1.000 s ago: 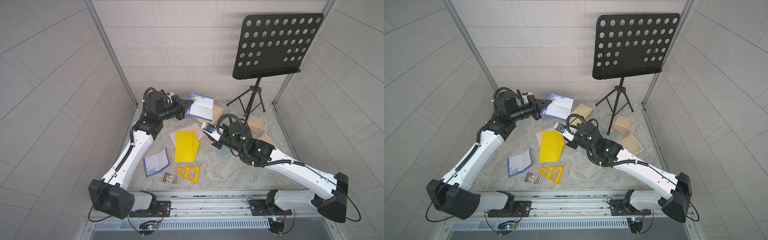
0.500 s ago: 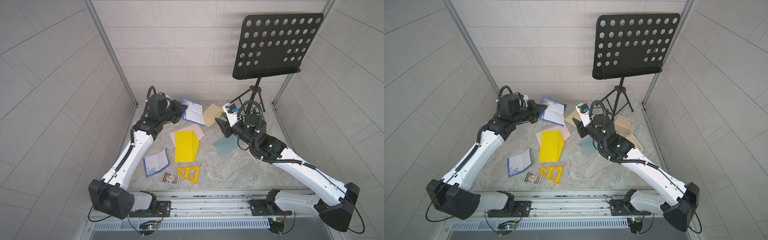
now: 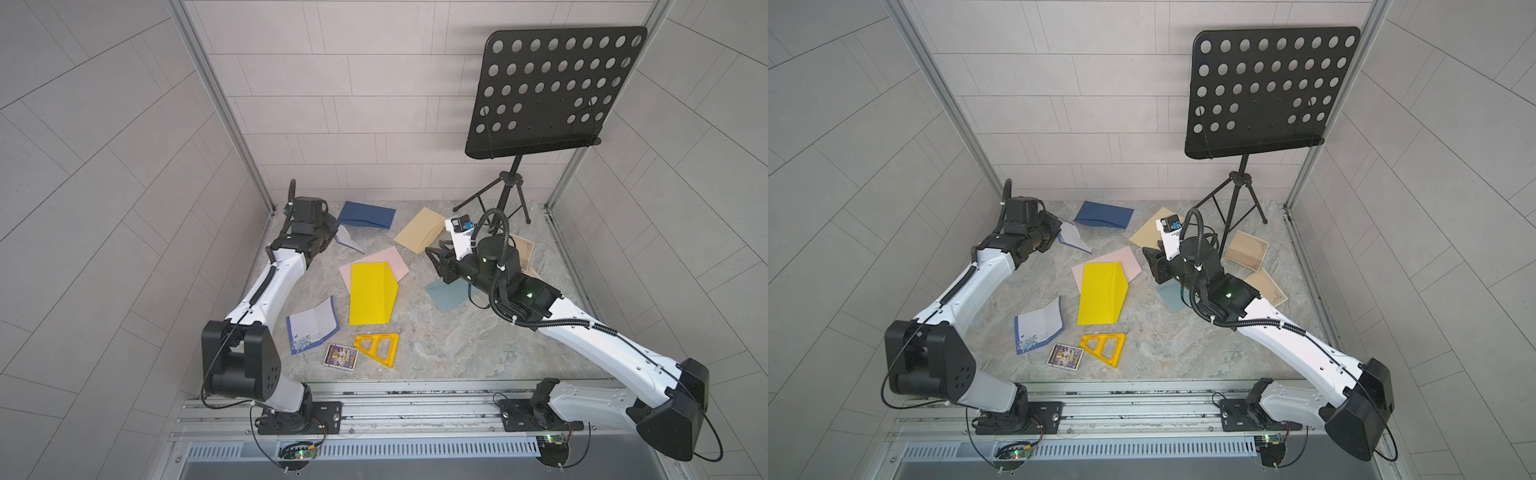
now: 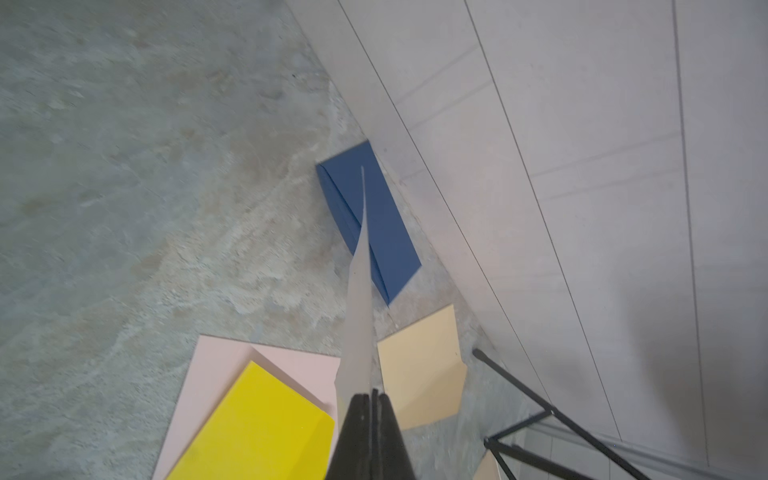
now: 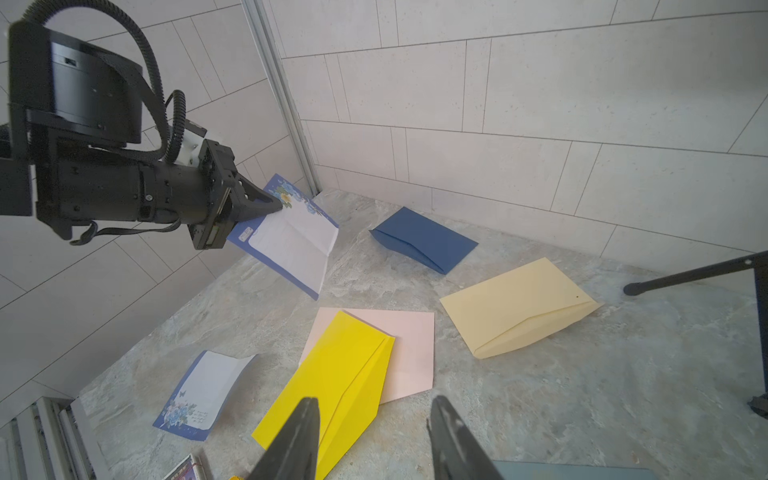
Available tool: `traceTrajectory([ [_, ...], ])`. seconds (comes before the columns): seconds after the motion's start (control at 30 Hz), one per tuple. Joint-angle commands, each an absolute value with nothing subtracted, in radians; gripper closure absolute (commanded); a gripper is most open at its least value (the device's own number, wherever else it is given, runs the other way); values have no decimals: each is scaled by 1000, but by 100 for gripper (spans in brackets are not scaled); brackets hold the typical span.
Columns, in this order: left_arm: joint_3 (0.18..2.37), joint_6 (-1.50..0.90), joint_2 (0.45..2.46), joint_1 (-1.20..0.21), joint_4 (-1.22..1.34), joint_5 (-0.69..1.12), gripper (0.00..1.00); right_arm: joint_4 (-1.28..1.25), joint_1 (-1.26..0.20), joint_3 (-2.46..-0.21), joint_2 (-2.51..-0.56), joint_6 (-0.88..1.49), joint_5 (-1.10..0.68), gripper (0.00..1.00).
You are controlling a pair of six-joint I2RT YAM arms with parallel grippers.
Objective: Take the letter paper out of the envelope
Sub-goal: Place the letter paper at the center of the board.
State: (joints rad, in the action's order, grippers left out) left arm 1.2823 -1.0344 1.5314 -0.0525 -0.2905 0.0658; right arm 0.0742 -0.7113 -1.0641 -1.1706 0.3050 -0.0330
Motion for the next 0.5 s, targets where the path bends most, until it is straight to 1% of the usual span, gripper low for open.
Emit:
traceTrajectory([
  [0.0,1285,-1011,1591,14,-244,49,100,77,-713,-1055,-1146,344,-34,54],
  [0.1,1340,-985,1680,59,-239,80,100,81,-713,-1053,-1146,343,-28,54],
  [0.23,1373,-1001,1795,112,-150,126,100,86,-712,-1057,-1151,339,-28,54],
  [0.47,1527,-1008,2016,151,-82,193,100,104,-706,-1065,-1170,344,-17,54],
])
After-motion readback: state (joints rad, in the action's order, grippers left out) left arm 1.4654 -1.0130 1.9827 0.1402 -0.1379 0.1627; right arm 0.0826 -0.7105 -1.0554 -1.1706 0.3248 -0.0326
